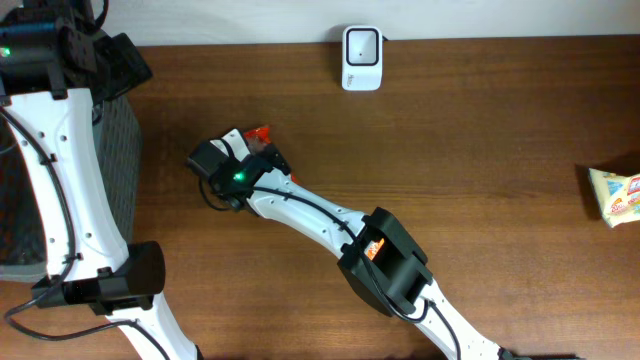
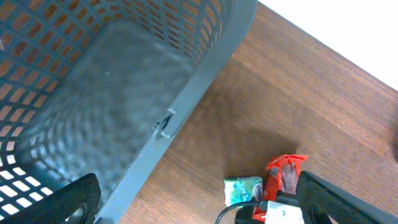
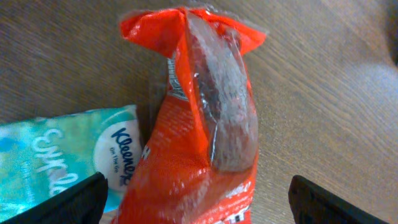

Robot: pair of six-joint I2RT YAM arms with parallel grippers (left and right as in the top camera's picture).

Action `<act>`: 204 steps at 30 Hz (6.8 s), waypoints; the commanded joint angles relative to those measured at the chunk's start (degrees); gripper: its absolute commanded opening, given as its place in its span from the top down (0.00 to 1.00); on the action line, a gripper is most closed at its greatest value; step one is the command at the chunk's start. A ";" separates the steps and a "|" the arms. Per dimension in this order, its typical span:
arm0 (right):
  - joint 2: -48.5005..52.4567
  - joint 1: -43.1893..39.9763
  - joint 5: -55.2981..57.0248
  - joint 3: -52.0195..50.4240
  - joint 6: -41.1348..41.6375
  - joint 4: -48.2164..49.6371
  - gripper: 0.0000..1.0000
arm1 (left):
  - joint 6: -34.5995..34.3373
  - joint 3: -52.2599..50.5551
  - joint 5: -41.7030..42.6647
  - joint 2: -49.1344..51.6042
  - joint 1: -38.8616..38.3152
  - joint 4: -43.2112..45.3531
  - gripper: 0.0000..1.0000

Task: Scan the item barcode

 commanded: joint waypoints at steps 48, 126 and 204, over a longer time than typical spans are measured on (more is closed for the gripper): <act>-3.02 -31.85 -59.45 14.99 -7.41 -29.09 0.96 | 0.76 0.46 0.59 -1.49 0.26 -0.07 0.01; -3.15 -28.55 -36.61 15.80 -2.34 -31.78 0.71 | 14.64 -7.43 21.77 -1.49 -2.45 0.70 0.01; -11.34 -45.59 -40.46 35.93 -2.34 -48.96 0.02 | -33.81 -102.03 22.64 -11.78 -25.88 91.60 0.93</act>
